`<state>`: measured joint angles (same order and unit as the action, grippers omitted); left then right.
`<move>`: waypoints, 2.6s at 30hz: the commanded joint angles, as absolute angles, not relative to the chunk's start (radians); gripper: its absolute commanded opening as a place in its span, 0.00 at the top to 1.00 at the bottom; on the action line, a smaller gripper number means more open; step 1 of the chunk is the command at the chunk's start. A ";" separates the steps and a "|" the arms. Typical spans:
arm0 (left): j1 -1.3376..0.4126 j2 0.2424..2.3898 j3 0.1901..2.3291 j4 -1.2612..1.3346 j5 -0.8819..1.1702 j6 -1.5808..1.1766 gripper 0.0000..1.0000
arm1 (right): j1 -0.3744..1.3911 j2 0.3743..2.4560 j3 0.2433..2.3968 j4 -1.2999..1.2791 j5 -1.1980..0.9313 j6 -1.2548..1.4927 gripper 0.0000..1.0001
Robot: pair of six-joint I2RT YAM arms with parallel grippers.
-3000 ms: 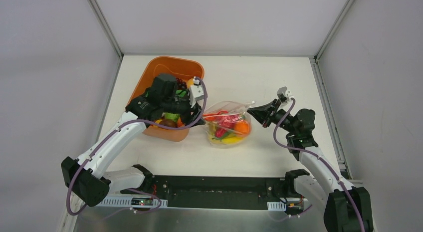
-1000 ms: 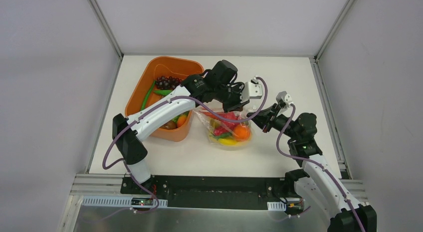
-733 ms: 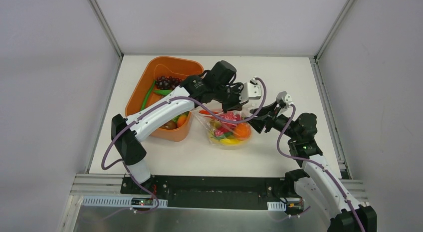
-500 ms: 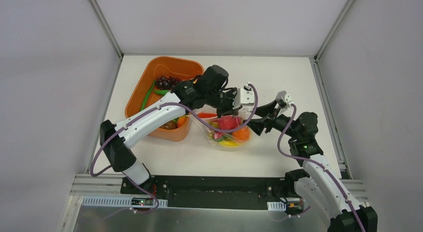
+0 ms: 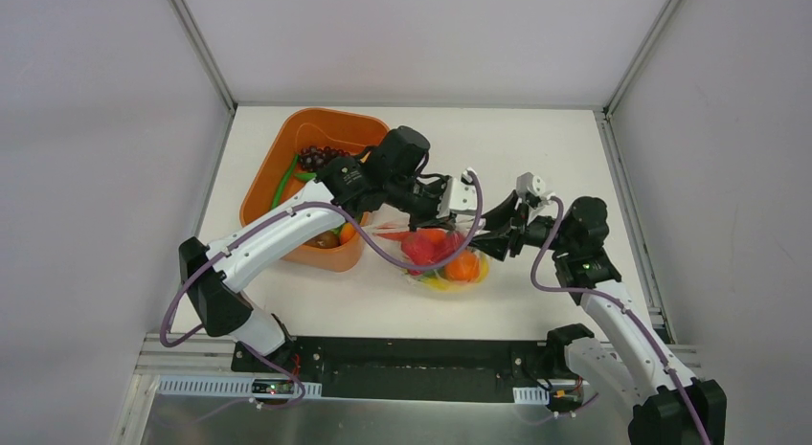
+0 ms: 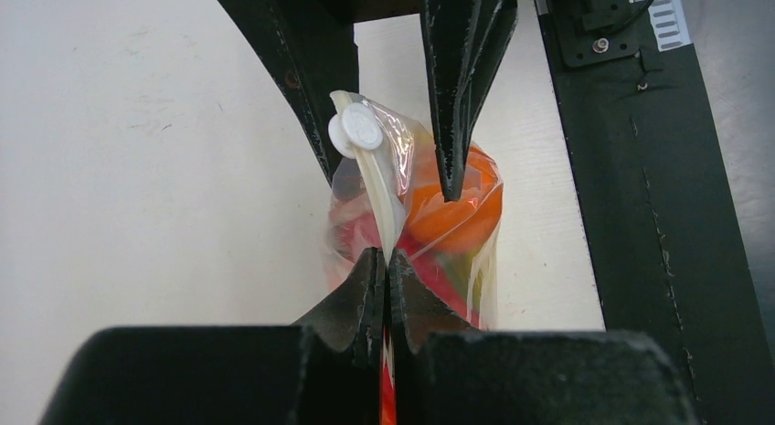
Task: Place the food in the zip-top bag and seal the zipper
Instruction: Zip the zipper food storage bag at the center of the board.
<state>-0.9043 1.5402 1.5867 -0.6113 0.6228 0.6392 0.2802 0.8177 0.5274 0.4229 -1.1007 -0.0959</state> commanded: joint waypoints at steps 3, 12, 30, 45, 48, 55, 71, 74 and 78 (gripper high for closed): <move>-0.913 1.480 1.572 -0.596 0.690 0.675 1.00 | 0.285 0.833 0.569 0.483 -1.177 -0.114 0.64; -0.913 1.486 1.572 -0.594 0.697 0.664 1.00 | 0.289 0.834 0.552 0.545 -1.160 -0.055 0.91; -0.913 1.538 1.654 -0.421 0.652 0.360 0.36 | 0.295 0.816 0.530 0.540 -1.057 -0.038 1.00; -0.933 1.633 1.734 -0.489 0.759 0.318 0.51 | 0.295 0.806 0.520 0.526 -0.997 -0.040 1.00; -0.934 1.646 1.751 -0.495 0.745 0.306 0.63 | 0.295 0.802 0.517 0.526 -0.996 -0.043 1.00; -0.934 1.640 1.750 -0.506 0.706 0.308 0.77 | 0.296 0.796 0.510 0.522 -0.990 -0.046 1.00; -0.932 1.616 1.751 -0.604 0.617 0.371 1.00 | 0.295 0.760 0.485 0.542 -0.875 -0.043 1.00; -0.931 1.609 1.742 -0.636 0.589 0.388 1.00 | 0.297 0.748 0.479 0.558 -0.854 -0.037 1.00; -0.932 1.598 1.706 -0.637 0.571 0.390 1.00 | 0.296 0.746 0.477 0.558 -0.869 -0.027 1.00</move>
